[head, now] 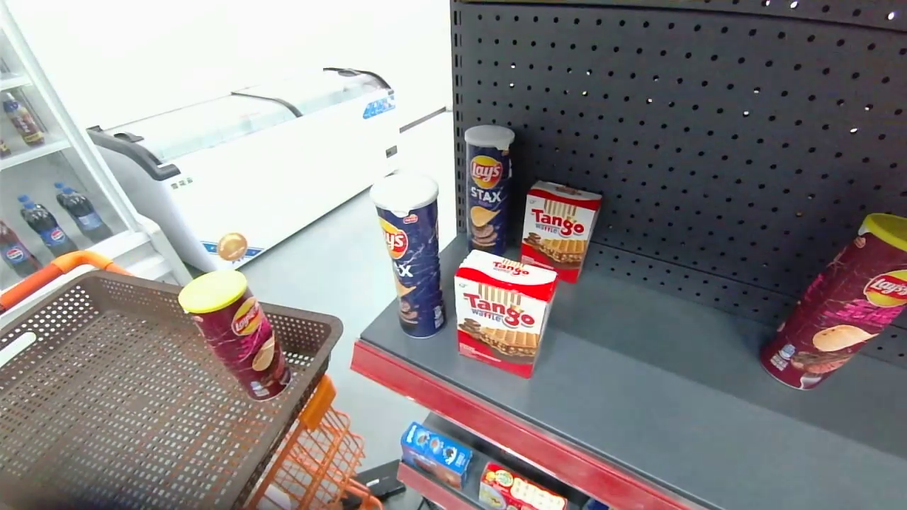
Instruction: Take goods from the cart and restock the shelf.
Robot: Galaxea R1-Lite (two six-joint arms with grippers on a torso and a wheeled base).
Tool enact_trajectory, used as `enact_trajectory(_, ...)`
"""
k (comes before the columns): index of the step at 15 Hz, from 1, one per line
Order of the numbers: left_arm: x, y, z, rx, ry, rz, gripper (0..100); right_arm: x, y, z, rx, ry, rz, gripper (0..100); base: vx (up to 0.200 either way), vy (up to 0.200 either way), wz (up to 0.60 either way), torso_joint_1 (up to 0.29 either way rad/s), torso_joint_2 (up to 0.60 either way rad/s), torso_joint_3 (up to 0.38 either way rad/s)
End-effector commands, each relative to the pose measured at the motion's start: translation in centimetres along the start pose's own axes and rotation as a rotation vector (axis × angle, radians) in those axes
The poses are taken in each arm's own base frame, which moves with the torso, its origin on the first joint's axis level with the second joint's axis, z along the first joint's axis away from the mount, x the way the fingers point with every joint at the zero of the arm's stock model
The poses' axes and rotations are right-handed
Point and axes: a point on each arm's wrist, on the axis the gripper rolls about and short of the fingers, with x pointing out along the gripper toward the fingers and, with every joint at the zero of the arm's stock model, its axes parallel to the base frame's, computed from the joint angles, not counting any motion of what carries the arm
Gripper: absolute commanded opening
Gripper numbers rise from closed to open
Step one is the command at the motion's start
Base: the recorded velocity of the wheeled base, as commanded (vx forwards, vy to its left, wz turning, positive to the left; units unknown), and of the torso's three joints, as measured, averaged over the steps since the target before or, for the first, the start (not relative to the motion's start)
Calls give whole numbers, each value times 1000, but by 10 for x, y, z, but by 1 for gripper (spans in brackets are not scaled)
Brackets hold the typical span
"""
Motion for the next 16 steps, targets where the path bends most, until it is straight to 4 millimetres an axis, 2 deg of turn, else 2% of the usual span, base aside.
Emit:
enact_trajectory(1, 0, 0, 0, 2, 3, -9, 100, 0, 0, 0, 0, 1, 1, 100, 0, 0, 0, 0, 0, 0)
enact_trajectory(2, -2, 0, 8, 0, -27, -10, 100, 0, 0, 0, 0, -1, 0, 100, 0, 0, 0, 0, 0, 0)
enact_trajectory(3, -6, 0, 39, 3, -62, -24, 100, 0, 0, 0, 0, 1, 1, 100, 0, 0, 0, 0, 0, 0)
enact_trajectory(4, 4, 0, 55, 4, 44, -40, 100, 0, 0, 0, 0, -1, 1, 100, 0, 0, 0, 0, 0, 0)
enact_trajectory(5, 9, -1, 61, 7, 75, -54, 100, 0, 0, 0, 0, -1, 0, 100, 0, 0, 0, 0, 0, 0)
enact_trajectory(9, 34, -2, 64, 0, 247, -32, 100, 0, 0, 0, 0, 1, 0, 100, 0, 0, 0, 0, 0, 0)
enact_trajectory(11, 66, -3, 70, -8, 311, 14, 100, 0, 0, 0, 0, -1, 1, 100, 0, 0, 0, 0, 0, 0)
enact_trajectory(12, 75, -3, 71, -9, 333, 37, 100, 0, 0, 0, 0, 1, 1, 100, 0, 0, 0, 0, 0, 0)
enact_trajectory(13, 95, 2, 73, -25, 370, 99, 100, 0, 0, 0, 0, -1, 0, 100, 0, 0, 0, 0, 0, 0)
enact_trajectory(14, 102, 2, 72, -28, 382, 95, 100, 0, 0, 0, 0, -1, 1, 100, 0, 0, 0, 0, 0, 0)
enact_trajectory(16, 139, 5, 67, -33, 436, 94, 100, 0, 0, 0, 0, 1, 1, 100, 0, 0, 0, 0, 0, 0)
